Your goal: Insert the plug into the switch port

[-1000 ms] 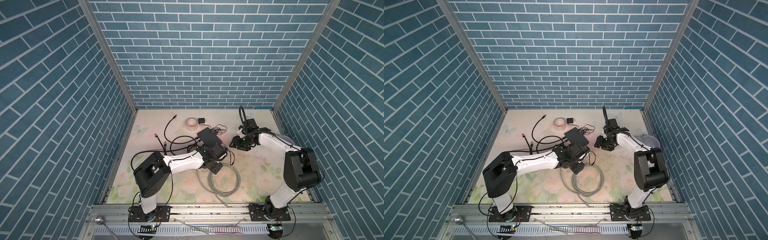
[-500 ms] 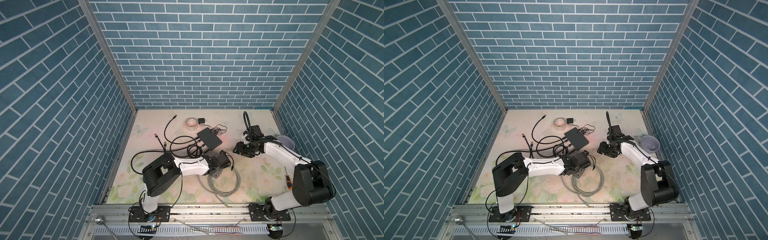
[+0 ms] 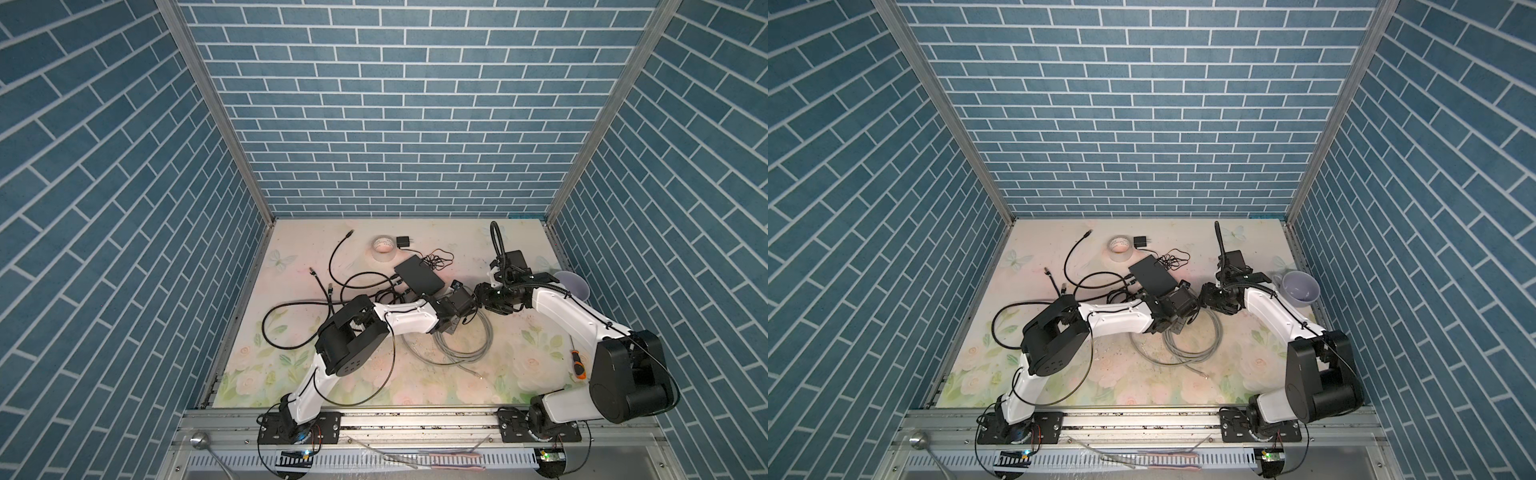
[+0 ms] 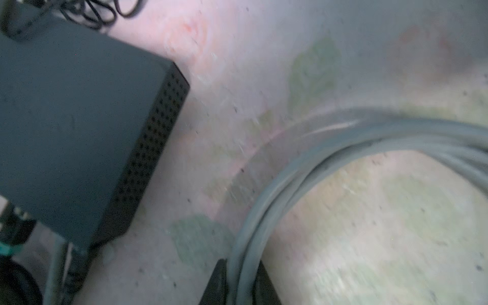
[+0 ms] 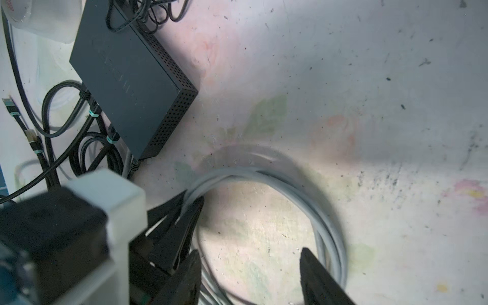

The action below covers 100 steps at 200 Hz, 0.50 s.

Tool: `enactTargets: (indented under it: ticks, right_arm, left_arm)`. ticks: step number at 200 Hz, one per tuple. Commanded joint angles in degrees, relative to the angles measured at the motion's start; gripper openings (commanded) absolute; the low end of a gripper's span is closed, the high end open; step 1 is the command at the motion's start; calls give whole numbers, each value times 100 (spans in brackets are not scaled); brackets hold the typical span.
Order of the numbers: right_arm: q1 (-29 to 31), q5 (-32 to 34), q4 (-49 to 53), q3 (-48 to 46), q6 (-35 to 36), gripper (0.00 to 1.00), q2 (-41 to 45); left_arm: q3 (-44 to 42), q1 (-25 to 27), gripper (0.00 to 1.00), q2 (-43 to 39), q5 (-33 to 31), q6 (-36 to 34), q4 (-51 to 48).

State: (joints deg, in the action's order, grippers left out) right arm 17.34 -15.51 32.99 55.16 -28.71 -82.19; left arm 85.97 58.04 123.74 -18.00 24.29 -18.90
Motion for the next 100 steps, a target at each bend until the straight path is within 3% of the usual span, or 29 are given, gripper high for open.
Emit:
enactTargets:
  ticks: [1, 15, 44, 66, 68, 70, 72, 75, 100]
  right_arm:
    - [-12, 317, 274, 221, -162, 61, 150]
    - [-7, 620, 496, 340, -129, 62, 188]
    - [-18, 889, 571, 345, -124, 66, 368]
    - [-16, 892, 517, 305, -127, 71, 405]
    - [-19, 898, 516, 295, -126, 76, 417]
    - [-20, 911, 520, 281, -120, 88, 426]
    - [-20, 929, 518, 278, -118, 95, 442]
    - [-16, 962, 516, 261, -124, 98, 467]
    - [-25, 1236, 550, 126, -18, 99, 704]
  left_arm:
    - [93, -247, 26, 57, -93, 18, 229]
    - [-117, -372, 35, -261, 583, -276, 377]
    - [-633, -428, 55, -1418, 1053, -961, 223]
    - [-906, -618, 91, -2246, 1302, -1088, 103]
    - [-938, -636, 95, -2308, 1313, -1099, 100]
    - [-970, -660, 98, -2380, 1327, -1112, 104]
    - [-1017, -684, 99, -2447, 1332, -1120, 105]
    - [-1066, -722, 100, -2553, 1334, -1146, 110]
    - [-1450, -1213, 100, -3239, 1364, -1225, -19]
